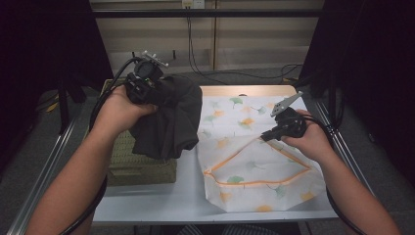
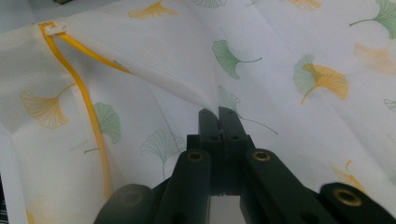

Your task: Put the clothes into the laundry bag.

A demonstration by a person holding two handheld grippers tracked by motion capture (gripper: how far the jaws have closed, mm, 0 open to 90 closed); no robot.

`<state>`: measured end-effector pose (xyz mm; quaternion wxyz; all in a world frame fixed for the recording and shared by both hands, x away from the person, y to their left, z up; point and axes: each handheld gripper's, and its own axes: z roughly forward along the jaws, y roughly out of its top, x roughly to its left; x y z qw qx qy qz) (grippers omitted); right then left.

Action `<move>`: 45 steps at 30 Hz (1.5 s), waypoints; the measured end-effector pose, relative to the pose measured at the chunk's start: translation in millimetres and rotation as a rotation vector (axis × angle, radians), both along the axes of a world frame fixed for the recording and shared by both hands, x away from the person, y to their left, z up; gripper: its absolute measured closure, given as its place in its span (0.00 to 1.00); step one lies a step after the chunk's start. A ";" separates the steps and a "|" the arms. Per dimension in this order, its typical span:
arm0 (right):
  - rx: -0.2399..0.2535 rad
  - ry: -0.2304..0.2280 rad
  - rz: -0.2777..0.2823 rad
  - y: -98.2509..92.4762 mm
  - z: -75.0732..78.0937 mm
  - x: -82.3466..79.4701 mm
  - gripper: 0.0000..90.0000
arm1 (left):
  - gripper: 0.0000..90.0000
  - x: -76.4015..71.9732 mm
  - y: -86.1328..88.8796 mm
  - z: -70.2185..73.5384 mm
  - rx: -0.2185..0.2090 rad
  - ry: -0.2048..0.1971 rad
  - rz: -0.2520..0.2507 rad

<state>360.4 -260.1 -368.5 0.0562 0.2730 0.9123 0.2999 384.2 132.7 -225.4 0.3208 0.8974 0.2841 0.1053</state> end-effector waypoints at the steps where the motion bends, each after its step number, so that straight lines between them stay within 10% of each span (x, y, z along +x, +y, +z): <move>1: -0.001 0.000 0.003 0.2 0.2 0.3 1.00 | 0.66 -1.4 -2.1 1.0 0.000 0.000 -0.006; 45: 0.034 -0.031 -0.023 2.7 8.1 13.6 1.00 | 0.65 -60.3 -90.2 18.2 -0.086 0.020 -0.332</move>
